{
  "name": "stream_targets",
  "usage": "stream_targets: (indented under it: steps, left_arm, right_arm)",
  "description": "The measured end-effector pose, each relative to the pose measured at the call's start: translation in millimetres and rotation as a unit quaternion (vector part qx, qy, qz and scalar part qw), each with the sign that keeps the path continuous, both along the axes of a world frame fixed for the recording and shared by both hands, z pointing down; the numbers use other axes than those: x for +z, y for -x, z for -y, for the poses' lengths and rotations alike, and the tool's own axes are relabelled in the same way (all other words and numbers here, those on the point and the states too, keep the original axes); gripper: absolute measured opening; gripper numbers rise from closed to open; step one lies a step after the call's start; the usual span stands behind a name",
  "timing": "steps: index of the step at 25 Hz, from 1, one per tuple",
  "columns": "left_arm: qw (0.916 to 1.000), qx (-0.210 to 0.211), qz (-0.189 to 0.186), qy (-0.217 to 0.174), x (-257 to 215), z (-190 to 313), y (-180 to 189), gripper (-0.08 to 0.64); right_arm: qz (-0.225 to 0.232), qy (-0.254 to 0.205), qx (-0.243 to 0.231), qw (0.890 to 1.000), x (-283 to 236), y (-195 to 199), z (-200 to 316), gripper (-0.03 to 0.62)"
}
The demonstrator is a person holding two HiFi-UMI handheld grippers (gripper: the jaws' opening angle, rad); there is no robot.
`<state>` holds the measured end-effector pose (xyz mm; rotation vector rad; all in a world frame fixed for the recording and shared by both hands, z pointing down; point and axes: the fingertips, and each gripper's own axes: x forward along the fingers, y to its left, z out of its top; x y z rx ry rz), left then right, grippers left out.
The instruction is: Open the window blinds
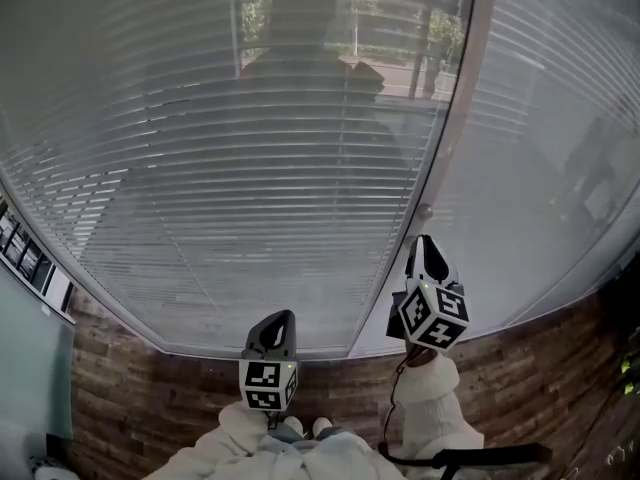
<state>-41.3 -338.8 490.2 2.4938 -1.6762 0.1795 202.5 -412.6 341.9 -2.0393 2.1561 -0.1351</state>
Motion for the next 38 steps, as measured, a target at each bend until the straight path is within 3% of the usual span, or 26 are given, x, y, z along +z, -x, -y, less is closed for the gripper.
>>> stream_targets:
  steps: [1,3,4,11,22,25,28,31,34,38]
  left_arm:
    - [1.0000,0.001,0.002,-0.003,-1.0,2.9,1.0,0.000]
    - [1.0000,0.001,0.001,-0.005,-2.6,9.7,4.9,0.000]
    - [1.0000,0.001,0.000,-0.004,-2.3,12.5,7.6,0.000]
    - [1.0000,0.002,-0.003,0.007,5.9,24.1,15.8,0.000]
    - [0.9998,0.019,-0.008,-0.003,3.1,36.6,8.6,0.000]
    - [0.9998,0.020,-0.006,-0.003,4.0,37.3,9.0,0.000]
    - [0.9998,0.020,-0.004,0.000,6.9,36.6,8.3,0.000]
    - [0.9998,0.021,-0.003,0.003,9.9,35.2,5.2,0.000]
    - [0.9997,0.022,0.001,0.002,11.2,34.0,2.5,0.000]
    - [0.9998,0.020,0.004,0.004,13.4,33.9,3.2,0.000]
  right_arm:
    - [0.002,0.004,-0.004,1.000,-3.9,-0.6,7.5,0.028]
    - [0.015,0.016,-0.010,1.000,-8.0,-2.7,24.4,0.152]
    - [0.025,0.023,-0.012,0.999,-8.3,-4.0,32.5,0.161]
    - [0.072,0.045,0.018,0.996,-4.7,-18.8,42.1,0.161]
    - [0.070,0.062,0.004,0.996,-3.6,-21.5,55.7,0.133]
    - [0.006,0.067,0.009,0.998,-3.7,-20.4,55.7,0.132]
    - [-0.105,0.076,0.022,0.991,-3.8,-18.3,55.7,0.132]
    - [-0.196,0.081,0.030,0.977,-3.6,-16.9,55.6,0.132]
    - [-0.259,0.079,0.034,0.962,-5.9,-13.7,55.1,0.132]
    - [-0.352,0.084,0.044,0.931,-7.3,-10.7,54.4,0.132]
